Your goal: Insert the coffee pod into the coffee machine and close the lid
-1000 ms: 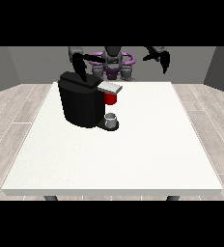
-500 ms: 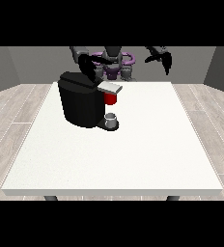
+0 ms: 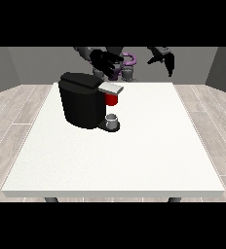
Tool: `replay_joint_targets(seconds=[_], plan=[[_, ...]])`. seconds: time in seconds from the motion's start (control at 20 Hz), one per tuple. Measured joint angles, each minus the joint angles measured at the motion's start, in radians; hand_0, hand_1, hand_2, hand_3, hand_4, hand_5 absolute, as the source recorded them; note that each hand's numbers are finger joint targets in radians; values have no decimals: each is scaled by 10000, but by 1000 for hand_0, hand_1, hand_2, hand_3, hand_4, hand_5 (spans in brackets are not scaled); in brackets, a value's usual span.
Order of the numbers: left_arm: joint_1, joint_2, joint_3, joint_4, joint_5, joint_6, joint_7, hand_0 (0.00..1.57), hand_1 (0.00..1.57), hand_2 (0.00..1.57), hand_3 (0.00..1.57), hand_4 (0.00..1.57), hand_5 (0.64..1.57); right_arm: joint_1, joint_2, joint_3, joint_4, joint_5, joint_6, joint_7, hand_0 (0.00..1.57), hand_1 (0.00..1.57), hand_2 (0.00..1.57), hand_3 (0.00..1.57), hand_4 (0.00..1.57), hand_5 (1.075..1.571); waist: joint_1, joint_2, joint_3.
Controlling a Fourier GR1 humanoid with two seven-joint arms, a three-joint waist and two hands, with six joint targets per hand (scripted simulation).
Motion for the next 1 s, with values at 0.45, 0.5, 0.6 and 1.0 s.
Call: replay_joint_targets(seconds=[0.45,0.5,0.6,1.0], plan=[[-311,-80,-274,-135,-109,61,-111,0,0,0,0,331,1571,-1578,63,352,415,901,-510,52,0,0,0,0,259,1571,579,599,-2],[-311,-143,-362,-166,-182,124,-55,0,0,0,0,365,1571,-1790,47,346,500,951,-513,166,0,0,0,0,274,1571,623,594,-1],[-375,-112,-346,-236,-136,107,-88,0,0,0,0,386,1571,-2028,39,360,625,1078,-554,138,0,0,0,0,160,1571,700,686,-3],[-471,97,-245,-221,-27,-51,-577,0,0,0,0,429,1571,-3242,-4,308,1095,1437,-709,405,0,0,0,0,0,1571,1161,1145,-3]])
